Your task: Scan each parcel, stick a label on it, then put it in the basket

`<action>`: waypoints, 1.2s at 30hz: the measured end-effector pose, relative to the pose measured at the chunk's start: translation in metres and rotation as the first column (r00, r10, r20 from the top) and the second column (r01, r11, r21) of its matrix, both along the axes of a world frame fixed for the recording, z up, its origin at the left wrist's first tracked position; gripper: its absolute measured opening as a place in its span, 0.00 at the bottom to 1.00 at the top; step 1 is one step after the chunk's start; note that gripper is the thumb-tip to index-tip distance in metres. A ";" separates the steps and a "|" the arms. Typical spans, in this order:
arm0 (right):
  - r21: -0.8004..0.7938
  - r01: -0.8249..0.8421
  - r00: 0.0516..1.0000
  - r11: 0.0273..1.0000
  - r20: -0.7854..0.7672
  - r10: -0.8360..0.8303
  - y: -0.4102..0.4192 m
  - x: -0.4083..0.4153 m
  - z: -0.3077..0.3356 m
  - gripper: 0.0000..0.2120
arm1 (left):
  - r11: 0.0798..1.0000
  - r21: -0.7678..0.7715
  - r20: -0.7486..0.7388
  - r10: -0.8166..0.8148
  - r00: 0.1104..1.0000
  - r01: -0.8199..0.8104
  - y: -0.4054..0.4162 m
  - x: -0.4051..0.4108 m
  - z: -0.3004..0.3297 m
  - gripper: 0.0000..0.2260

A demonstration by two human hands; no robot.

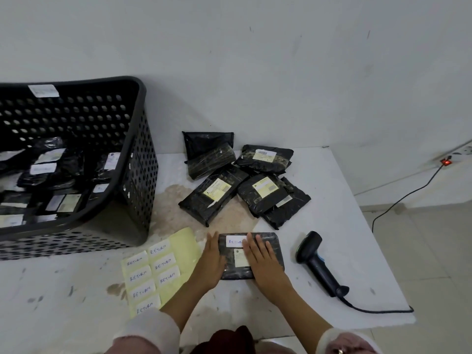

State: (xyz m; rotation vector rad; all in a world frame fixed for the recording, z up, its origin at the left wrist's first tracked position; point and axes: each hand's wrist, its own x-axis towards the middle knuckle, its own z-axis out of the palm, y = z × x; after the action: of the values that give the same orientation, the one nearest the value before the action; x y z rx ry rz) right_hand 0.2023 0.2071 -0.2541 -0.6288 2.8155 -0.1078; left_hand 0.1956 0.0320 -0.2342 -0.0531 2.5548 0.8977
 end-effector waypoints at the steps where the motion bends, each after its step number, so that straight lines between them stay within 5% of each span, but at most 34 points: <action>1: 0.012 -0.036 0.999 0.999 -0.038 0.036 0.002 0.004 0.002 0.35 | 0.997 0.037 -0.008 0.069 0.998 -0.069 0.001 -0.002 0.002 0.29; 6: -0.037 -0.129 0.981 0.991 -0.148 0.123 -0.002 0.019 0.020 0.38 | 0.851 0.252 -0.018 0.481 0.877 -0.461 0.009 -0.026 0.021 0.34; 10: -0.282 -0.107 0.994 0.953 -0.045 0.098 0.004 0.008 0.036 0.39 | 0.880 0.342 -0.178 0.404 0.898 -0.328 0.006 -0.040 0.041 0.10; 14: -0.473 0.013 0.994 0.881 0.103 0.040 0.011 -0.012 0.074 0.41 | 0.929 0.307 -0.287 0.296 0.911 -0.205 -0.001 -0.051 0.068 0.12; 19: -0.519 0.187 0.902 0.834 -0.246 -0.355 0.004 -0.039 0.122 0.41 | 0.925 0.368 -0.399 0.244 0.884 -0.089 0.002 -0.064 0.115 0.12; 22: -0.592 0.273 0.859 0.758 -0.205 -0.469 -0.004 -0.052 0.142 0.31 | 0.932 0.361 -0.493 0.208 0.845 -0.018 0.002 -0.067 0.149 0.14; 26: -0.704 0.186 0.863 0.686 -0.216 -0.456 -0.010 -0.066 0.164 0.17 | 0.883 0.463 -0.483 0.319 0.815 -0.071 -0.013 -0.062 0.182 0.21; 31: -0.821 0.137 0.859 0.554 -0.180 -0.479 -0.036 -0.089 0.205 0.15 | 0.867 0.489 -0.466 0.353 0.811 -0.097 -0.047 -0.057 0.220 0.12; 36: -0.846 0.064 0.927 0.529 -0.146 -0.345 -0.103 -0.108 0.249 0.11 | 0.896 0.438 -0.528 0.327 0.784 -0.079 -0.120 -0.041 0.253 0.15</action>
State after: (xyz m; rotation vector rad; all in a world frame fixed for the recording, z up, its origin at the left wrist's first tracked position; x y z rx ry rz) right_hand 0.0945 0.1039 -0.0056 -0.4730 2.9768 -1.6252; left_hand 0.1543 -0.0880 0.0190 0.0822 2.8932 1.7457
